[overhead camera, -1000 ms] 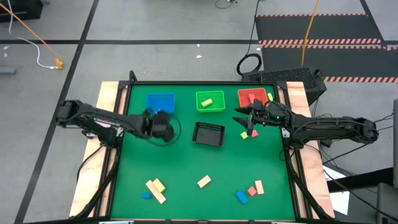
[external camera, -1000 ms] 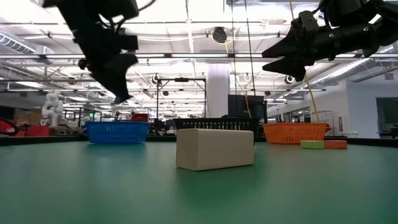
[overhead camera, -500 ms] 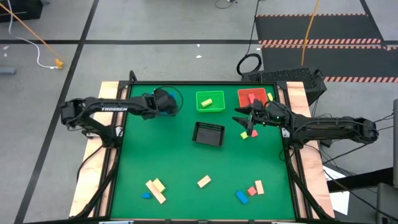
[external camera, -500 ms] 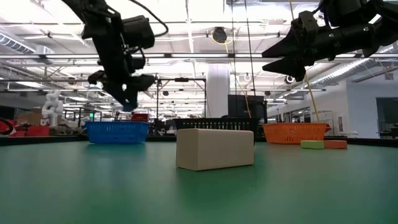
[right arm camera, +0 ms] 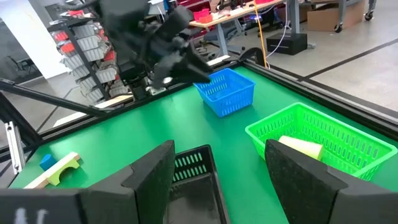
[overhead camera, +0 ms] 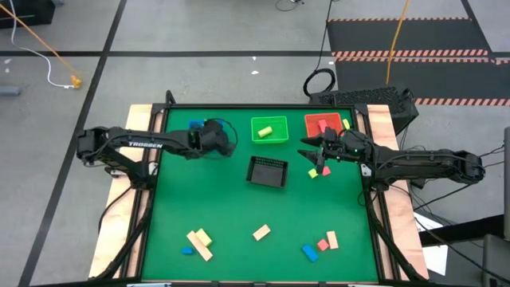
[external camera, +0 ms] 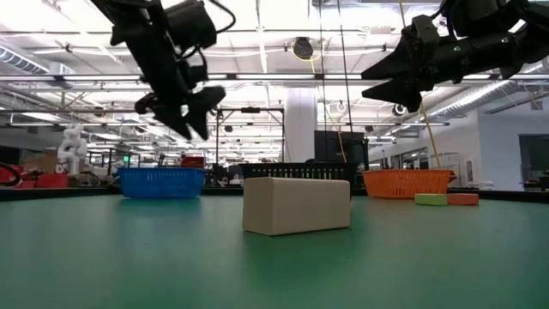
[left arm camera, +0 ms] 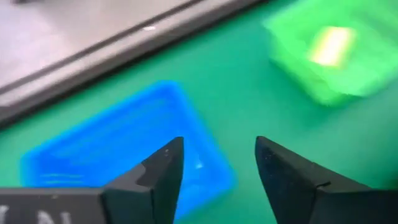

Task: Sort & place blocks by color
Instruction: Put the bottom light green block into the green bin

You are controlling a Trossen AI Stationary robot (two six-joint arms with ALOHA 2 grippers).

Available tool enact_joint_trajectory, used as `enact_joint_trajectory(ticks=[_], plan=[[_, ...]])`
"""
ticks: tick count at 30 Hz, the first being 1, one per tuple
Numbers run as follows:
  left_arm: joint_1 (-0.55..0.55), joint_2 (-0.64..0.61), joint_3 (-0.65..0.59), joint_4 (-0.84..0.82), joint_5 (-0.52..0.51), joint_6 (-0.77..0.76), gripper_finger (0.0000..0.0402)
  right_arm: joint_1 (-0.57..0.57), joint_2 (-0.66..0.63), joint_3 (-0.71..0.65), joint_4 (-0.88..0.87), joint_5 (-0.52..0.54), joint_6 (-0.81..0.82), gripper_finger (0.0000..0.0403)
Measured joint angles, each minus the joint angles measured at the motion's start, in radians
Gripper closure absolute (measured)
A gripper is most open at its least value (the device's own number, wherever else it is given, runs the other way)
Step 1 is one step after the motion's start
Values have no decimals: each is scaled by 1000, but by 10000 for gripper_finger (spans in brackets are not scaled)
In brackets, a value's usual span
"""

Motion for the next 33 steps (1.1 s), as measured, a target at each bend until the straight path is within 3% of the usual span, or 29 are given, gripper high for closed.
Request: enact_joint_trajectory(ticks=[4,8,20,24,33], plan=[[-127,0,0,97,117,-11,239,0,0,0,0,0,0,163],[-279,0,0,166,221,-126,249,0,0,0,0,0,0,163],[-676,7,0,167,229,-950,223,0,0,0,0,0,0,163],[-750,42,0,152,248,-1221,218,0,0,0,0,0,0,163],[-814,97,87,52,451,-1639,218,0,0,0,0,0,0,163]])
